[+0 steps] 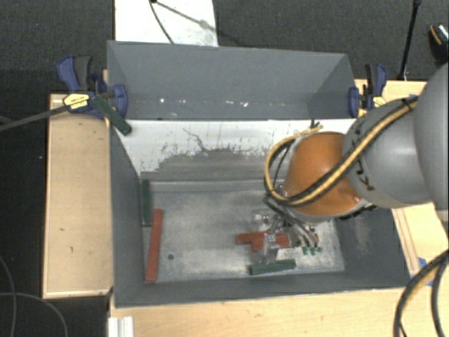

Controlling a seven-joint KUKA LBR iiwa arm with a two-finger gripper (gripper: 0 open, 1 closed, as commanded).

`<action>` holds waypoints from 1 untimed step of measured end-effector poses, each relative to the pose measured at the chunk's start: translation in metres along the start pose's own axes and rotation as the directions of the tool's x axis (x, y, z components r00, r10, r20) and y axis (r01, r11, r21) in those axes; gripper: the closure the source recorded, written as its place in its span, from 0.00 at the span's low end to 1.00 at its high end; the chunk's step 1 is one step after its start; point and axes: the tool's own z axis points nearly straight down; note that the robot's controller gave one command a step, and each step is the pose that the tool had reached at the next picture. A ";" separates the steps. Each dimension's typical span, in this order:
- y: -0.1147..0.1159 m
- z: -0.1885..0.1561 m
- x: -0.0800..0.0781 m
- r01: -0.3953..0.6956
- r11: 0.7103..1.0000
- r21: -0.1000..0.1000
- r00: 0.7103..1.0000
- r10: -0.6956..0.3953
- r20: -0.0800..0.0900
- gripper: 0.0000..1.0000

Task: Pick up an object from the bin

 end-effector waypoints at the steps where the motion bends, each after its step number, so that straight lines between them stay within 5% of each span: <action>1: -0.003 -0.136 0.008 0.020 1.000 0.001 1.000 -0.020 -0.001 1.00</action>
Offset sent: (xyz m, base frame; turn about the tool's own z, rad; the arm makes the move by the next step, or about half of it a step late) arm -0.0114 -0.0042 0.1314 -0.0232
